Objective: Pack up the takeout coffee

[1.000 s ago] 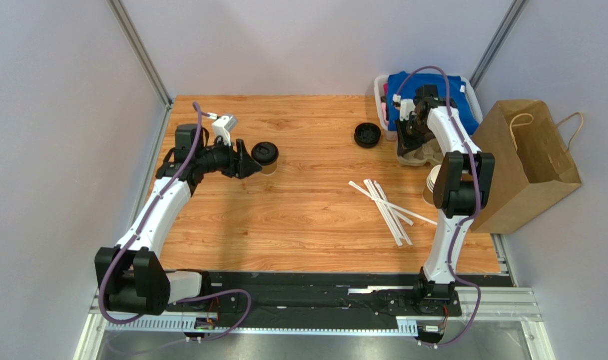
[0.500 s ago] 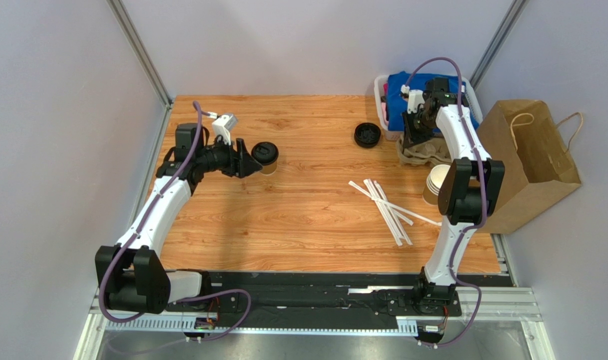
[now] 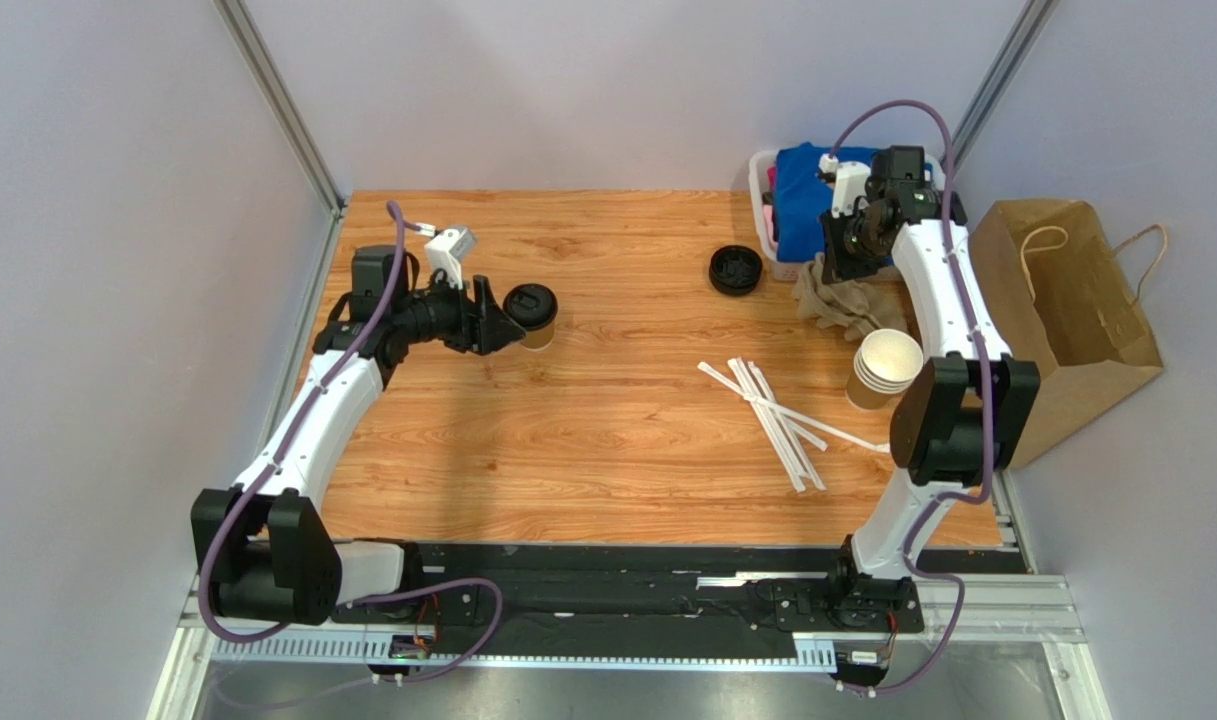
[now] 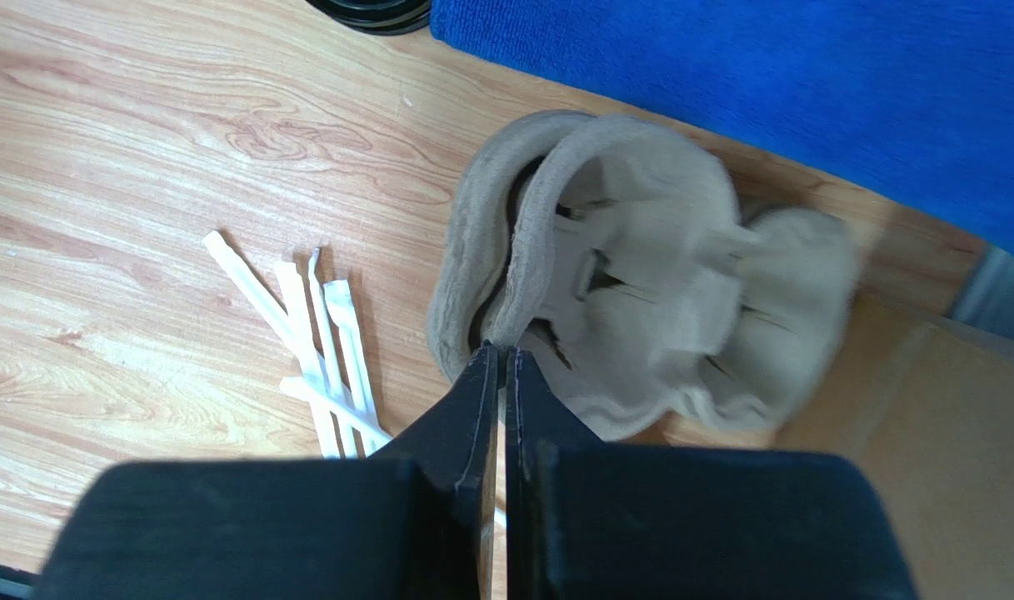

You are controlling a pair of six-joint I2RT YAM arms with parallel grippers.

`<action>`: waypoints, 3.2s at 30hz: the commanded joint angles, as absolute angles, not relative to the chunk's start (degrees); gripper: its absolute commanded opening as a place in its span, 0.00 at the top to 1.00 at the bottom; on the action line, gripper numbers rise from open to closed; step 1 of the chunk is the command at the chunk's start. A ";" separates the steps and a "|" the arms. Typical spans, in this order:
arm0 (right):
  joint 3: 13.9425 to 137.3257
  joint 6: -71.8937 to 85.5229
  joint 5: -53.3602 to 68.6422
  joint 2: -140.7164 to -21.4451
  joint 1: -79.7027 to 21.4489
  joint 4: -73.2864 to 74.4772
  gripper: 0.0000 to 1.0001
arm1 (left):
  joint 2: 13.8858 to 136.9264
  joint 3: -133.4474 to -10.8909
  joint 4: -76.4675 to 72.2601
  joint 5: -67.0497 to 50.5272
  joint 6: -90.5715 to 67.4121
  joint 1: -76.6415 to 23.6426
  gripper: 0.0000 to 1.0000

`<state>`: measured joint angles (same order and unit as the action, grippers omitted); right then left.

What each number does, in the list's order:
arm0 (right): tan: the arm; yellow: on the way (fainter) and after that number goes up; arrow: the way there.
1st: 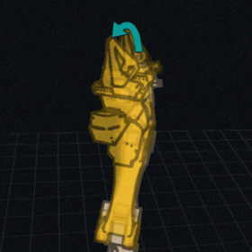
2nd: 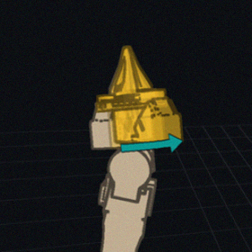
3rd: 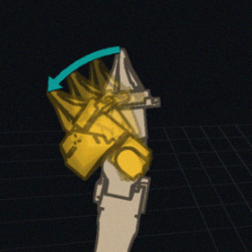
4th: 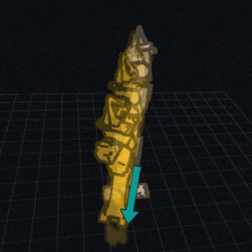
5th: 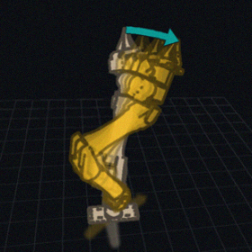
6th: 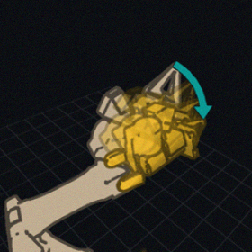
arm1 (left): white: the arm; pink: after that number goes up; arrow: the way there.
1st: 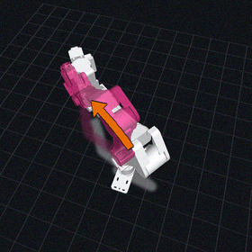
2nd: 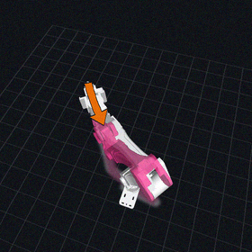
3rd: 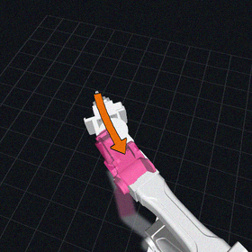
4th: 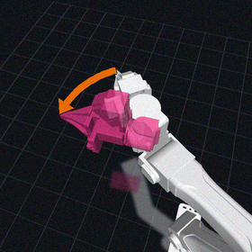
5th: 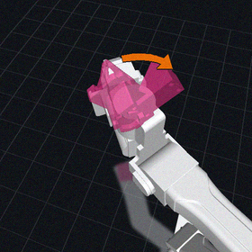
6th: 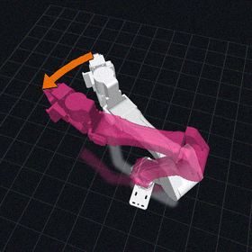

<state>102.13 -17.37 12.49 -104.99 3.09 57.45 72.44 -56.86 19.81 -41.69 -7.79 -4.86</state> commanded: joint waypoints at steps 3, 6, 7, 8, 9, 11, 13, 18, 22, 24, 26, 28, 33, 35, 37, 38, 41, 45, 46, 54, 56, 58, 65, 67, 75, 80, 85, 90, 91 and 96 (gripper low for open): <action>99.06 -17.58 10.63 -98.44 3.08 52.21 1.00 | 73.65 -59.41 16.70 -42.89 -9.05 -4.92 0.36; 97.65 -17.23 10.20 -98.44 2.99 50.45 1.00 | 74.27 -59.76 16.35 -43.07 -9.14 -4.92 0.36; 97.39 -16.88 10.02 -98.52 2.90 49.84 1.00 | 74.44 -59.85 16.35 -43.07 -9.14 -4.92 0.36; 97.12 -16.44 9.85 -98.79 2.81 48.79 1.00 | 74.62 -60.11 16.35 -43.15 -9.23 -4.92 0.36; 97.12 -16.35 9.84 -98.96 2.73 48.43 1.00 | 74.71 -60.29 16.35 -43.42 -9.14 -4.92 0.36; 97.90 -16.08 10.72 -99.31 2.11 48.43 1.00 | 74.62 -60.64 16.09 -43.77 -9.14 -4.92 0.36; 98.17 -15.73 11.77 -99.14 1.58 48.60 1.00 | 74.09 -60.38 15.04 -44.12 -10.62 -5.10 0.36; 97.12 -14.77 13.18 -98.61 -0.69 48.43 1.00 | 75.32 -61.43 10.91 -43.68 -14.67 -8.43 0.36; 97.29 -14.24 13.18 -98.09 -2.46 48.08 1.00 | 79.52 -64.32 7.30 -43.51 -18.80 -13.44 0.36; 97.56 -14.15 13.45 -97.74 -3.16 48.25 1.00 | 81.11 -65.39 6.07 -43.42 -20.29 -15.38 0.36; 97.56 -13.62 13.97 -96.95 -3.78 48.69 1.00 | 83.05 -66.35 4.93 -43.42 -21.09 -15.82 0.36; 96.77 -13.10 14.41 -96.24 -4.91 48.52 1.00 | 84.28 -66.62 4.40 -42.89 -21.80 -15.82 0.36; 95.36 -9.85 15.64 -97.20 -8.69 46.59 1.00 | 85.95 -66.09 0.35 -43.33 -26.97 -16.43 0.36; 96.32 -8.27 16.34 -98.78 -10.72 45.88 1.00 | 87.53 -66.71 -2.45 -42.98 -29.70 -17.31 0.36; 97.11 -7.48 16.52 -99.93 -12.73 45.36 1.00 | 89.37 -68.28 -3.51 -42.63 -31.28 -18.97 0.37; 97.47 -7.12 16.87 -100.45 -13.27 45.18 1.00 | 90.08 -68.99 -3.78 -41.67 -32.07 -19.68 0.37; 98.52 -5.63 17.84 -102.30 -14.85 44.83 1.00 | 92.63 -71.45 -5.53 -40.43 -34.44 -21.79 0.37; 99.40 -3.69 19.16 -104.58 -16.34 44.47 1.00 | 96.76 -73.65 -9.31 -39.55 -39.89 -23.99 0.37; 99.75 -3.17 19.33 -104.85 -17.04 44.30 1.00 | 98.51 -74.00 -10.10 -39.20 -41.03 -24.34 0.37; 100.20 -0.44 21.27 -106.87 -18.89 42.98 1.00 | 106.43 -76.81 -18.54 -37.27 -51.41 -27.16 0.39; 100.02 -0.44 21.79 -107.31 -19.25 42.45 1.00 | 108.63 -78.13 -19.07 -36.39 -53.26 -27.42 0.39; 99.93 0.00 22.24 -107.58 -19.68 42.19 1.00 | 110.29 -78.83 -20.21 -35.60 -54.66 -27.68 0.39; 99.58 1.67 23.55 -107.84 -20.04 41.92 1.00 | 114.34 -81.47 -19.69 -34.72 -56.60 -28.39 0.40; 99.23 1.67 23.73 -107.67 -20.04 41.84 1.00 | 115.48 -81.82 -19.43 -34.54 -57.13 -28.48 0.40; 96.95 2.46 24.96 -106.61 -20.04 40.78 1.00 | 118.65 -83.14 -19.69 -34.01 -59.68 -28.92 0.46; 96.94 2.90 26.01 -106.70 -20.13 40.34 1.00 | 119.36 -83.50 -19.69 -34.19 -60.64 -29.09 0.51; 96.86 2.20 27.07 -106.87 -20.30 40.96 1.00 | 119.53 -83.14 -20.21 -34.45 -61.26 -29.27 0.62; 97.12 0.53 27.07 -106.18 -20.74 41.13 1.00 | 119.79 -83.06 -21.79 -34.98 -62.58 -29.27 0.86; 97.12 0.44 26.64 -106.00 -20.92 41.22 1.00 | 119.79 -83.14 -22.06 -35.42 -62.93 -29.35 0.90; 97.99 0.18 27.86 -105.38 -21.09 43.14 1.00 | 118.83 -82.27 -26.00 -37.08 -65.56 -29.27 1.00</action>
